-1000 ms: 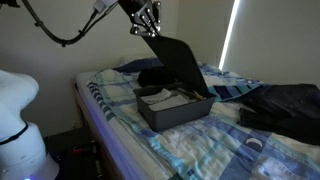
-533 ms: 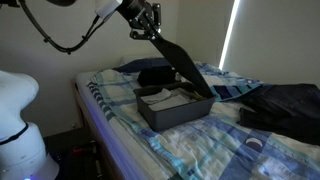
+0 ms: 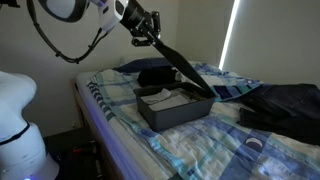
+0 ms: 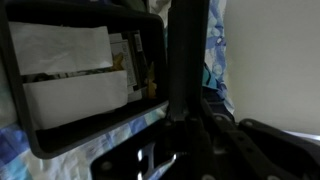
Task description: Cover the box with the lid
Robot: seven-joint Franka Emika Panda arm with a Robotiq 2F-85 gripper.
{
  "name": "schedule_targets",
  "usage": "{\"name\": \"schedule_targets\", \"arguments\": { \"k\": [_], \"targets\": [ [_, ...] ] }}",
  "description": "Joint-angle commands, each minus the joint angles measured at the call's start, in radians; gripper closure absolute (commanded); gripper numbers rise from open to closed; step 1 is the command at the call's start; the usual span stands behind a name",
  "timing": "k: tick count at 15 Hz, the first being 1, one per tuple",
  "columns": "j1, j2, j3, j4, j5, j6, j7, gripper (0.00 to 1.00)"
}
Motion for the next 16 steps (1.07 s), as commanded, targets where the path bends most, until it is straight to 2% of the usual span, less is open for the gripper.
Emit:
{"name": "schedule_targets", "arguments": {
  "k": [1,5,12,16],
  "targets": [
    [0.018,-0.023,0.02,-0.059,0.003,0.025,0.014,0.98],
    [-0.021,-0.039,0.015,-0.098,-0.069,-0.044,0.006,0.98],
    [-0.128,-0.066,0.01,-0.121,-0.256,-0.175,-0.012,0.98],
    [-0.139,-0.069,0.007,-0.107,-0.295,-0.23,-0.021,0.98]
  ]
}}
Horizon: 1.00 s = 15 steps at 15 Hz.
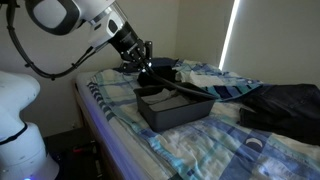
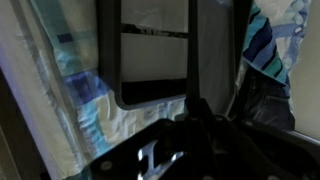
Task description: Cover the box with the lid
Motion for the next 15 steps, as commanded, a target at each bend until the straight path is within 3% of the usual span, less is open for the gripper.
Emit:
{"name": "schedule_targets", "arguments": {
  "k": [1,15],
  "targets": [
    [-0.015,-0.014,-0.001,0.001,-0.034,-0.069,-0.01,0.98],
    [0.025,0.021,0.037,-0.014,-0.079,-0.197,-0.029,0.98]
  ]
}}
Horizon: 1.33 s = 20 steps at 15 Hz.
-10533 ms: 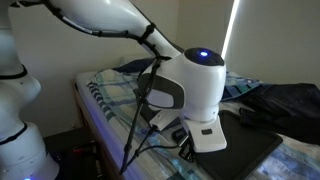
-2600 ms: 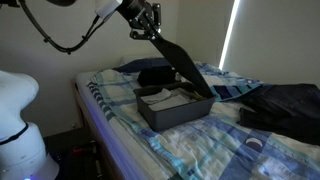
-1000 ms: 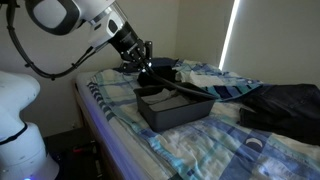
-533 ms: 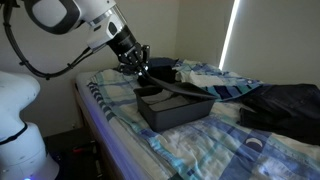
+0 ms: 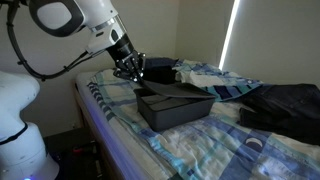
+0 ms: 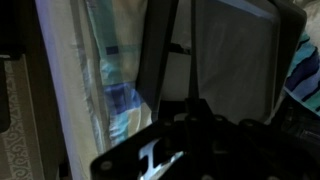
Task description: Cover the box with the lid
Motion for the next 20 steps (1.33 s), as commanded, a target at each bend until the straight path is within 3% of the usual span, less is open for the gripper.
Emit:
{"name": "schedule_targets", "arguments": {
  "k": [1,2,3,4,13,20],
  "targets": [
    [0.012,0.023,0.011,0.002,-0.013,-0.061,-0.011,0.98],
    [0.012,0.024,0.011,0.002,-0.014,-0.062,-0.01,0.98],
    [0.01,0.024,0.013,0.002,-0.016,-0.065,-0.009,0.89],
    [0.009,0.024,0.013,0.002,-0.017,-0.07,-0.009,0.68],
    [0.021,0.032,0.025,0.002,-0.019,-0.155,-0.01,0.02],
    [-0.019,0.041,-0.013,0.087,-0.022,-0.166,0.001,0.0]
  ]
}}
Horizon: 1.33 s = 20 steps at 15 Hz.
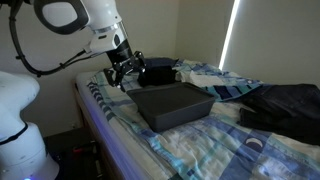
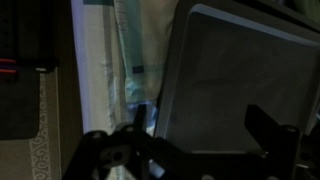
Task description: Cover the box with the lid
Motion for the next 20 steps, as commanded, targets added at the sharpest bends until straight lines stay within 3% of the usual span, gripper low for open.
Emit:
{"name": "schedule_targets", "arguments": {
  "k": [1,6,7,8,10,18,20],
  "targets": [
    [-0.044,0.025,-0.025,0.069,-0.02,-0.003,0.008,0.0],
    [-0.106,0.113,-0.051,0.113,-0.014,0.14,0.03,0.0],
    [-0.117,0.14,-0.055,0.123,-0.016,0.169,0.032,0.05],
    [-0.13,0.176,-0.058,0.136,-0.019,0.205,0.036,0.26],
    [-0.151,0.249,-0.065,0.166,-0.022,0.274,0.041,0.32],
    [-0.203,0.472,-0.084,0.277,-0.089,0.38,0.089,0.93],
    [-0.201,0.485,-0.088,0.28,-0.12,0.36,0.116,1.0]
  ]
}}
